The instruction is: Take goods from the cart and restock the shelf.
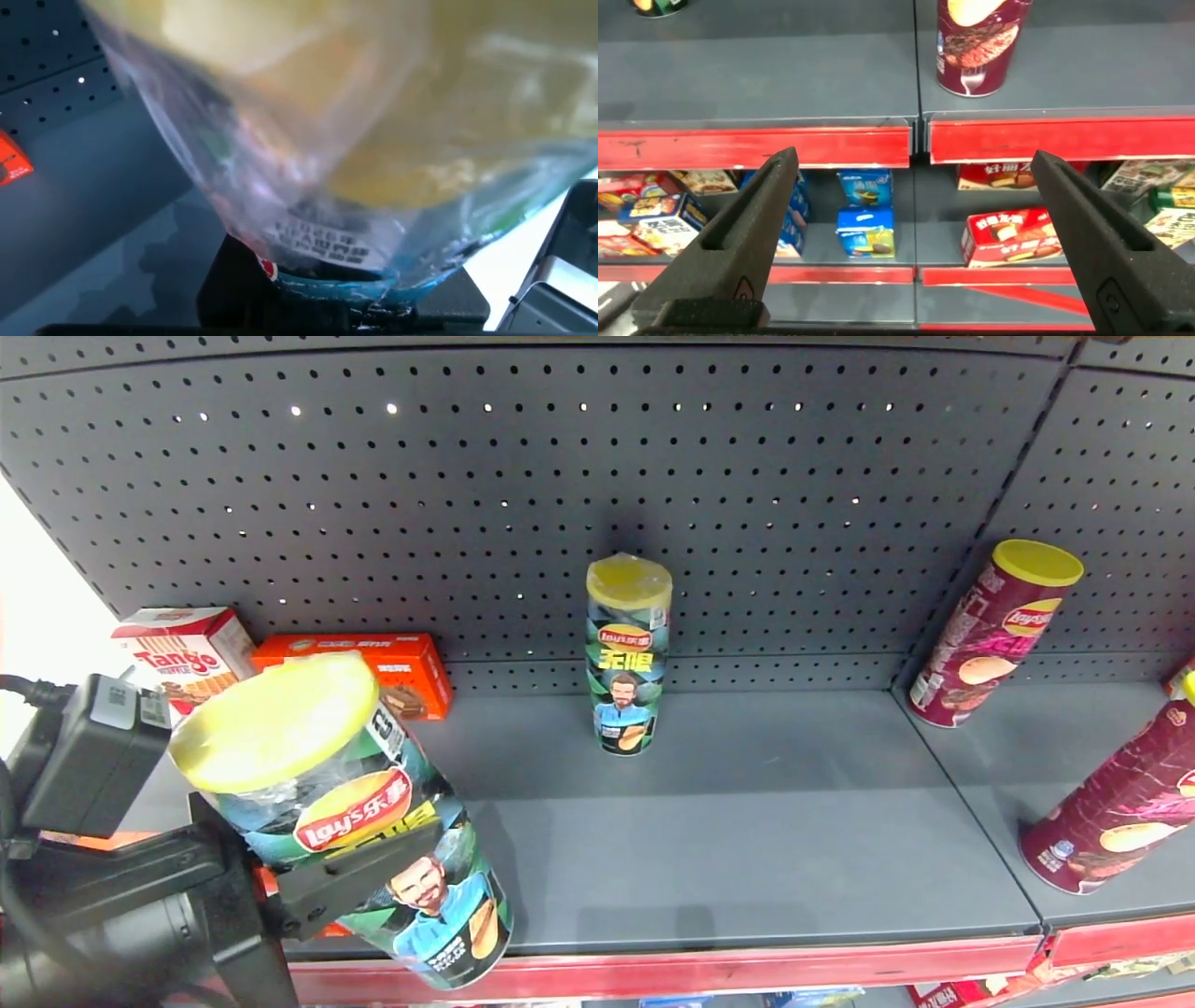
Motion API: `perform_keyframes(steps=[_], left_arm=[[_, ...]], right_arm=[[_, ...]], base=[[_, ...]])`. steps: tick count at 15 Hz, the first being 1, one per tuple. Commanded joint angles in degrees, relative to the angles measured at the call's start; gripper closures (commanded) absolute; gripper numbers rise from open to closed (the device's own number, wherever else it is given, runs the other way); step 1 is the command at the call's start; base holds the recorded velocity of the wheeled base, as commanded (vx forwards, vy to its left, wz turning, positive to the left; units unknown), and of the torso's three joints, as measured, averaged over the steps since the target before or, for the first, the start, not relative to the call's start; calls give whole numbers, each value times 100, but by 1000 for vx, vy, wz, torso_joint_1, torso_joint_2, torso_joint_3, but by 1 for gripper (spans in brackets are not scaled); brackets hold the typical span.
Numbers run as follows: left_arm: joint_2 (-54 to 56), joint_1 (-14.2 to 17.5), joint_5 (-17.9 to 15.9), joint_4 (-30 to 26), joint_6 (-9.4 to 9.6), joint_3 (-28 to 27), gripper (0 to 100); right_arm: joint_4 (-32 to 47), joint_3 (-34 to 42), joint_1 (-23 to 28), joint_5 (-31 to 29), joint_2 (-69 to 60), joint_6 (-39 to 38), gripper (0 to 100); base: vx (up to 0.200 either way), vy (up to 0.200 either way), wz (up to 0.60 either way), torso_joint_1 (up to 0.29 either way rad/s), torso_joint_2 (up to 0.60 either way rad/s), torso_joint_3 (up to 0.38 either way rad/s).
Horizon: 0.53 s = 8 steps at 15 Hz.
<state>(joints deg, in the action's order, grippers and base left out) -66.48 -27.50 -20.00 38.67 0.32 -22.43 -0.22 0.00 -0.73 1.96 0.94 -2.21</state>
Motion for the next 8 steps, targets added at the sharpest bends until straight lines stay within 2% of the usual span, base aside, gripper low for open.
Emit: perform_keyframes(steps=[1,2,3,7,8], left_arm=[[-208,-1,-3,0,-5,-104,100],[-234,-1,-3,0,-5,-104,100],[-261,-1,-3,9,3,-60,100],[-393,-1,-3,123,-14,-148,100],[-428,87,-12,211,-14,-95,100]], right_arm=[[4,-1143,-6,138,337,-280,0],[470,-2057,-261,480,1383,-509,0],[514,-2268,-481,533,1708,-359,0],[417,-2127,-1219,1113,2095,-148,0],[391,-2145,-1316,1210,2253,10,0]], base=[[0,0,0,0,0,0],[0,0,0,0,0,0],[0,0,0,0,0,0],[0,0,0,0,0,0],[0,0,0,0,0,0]])
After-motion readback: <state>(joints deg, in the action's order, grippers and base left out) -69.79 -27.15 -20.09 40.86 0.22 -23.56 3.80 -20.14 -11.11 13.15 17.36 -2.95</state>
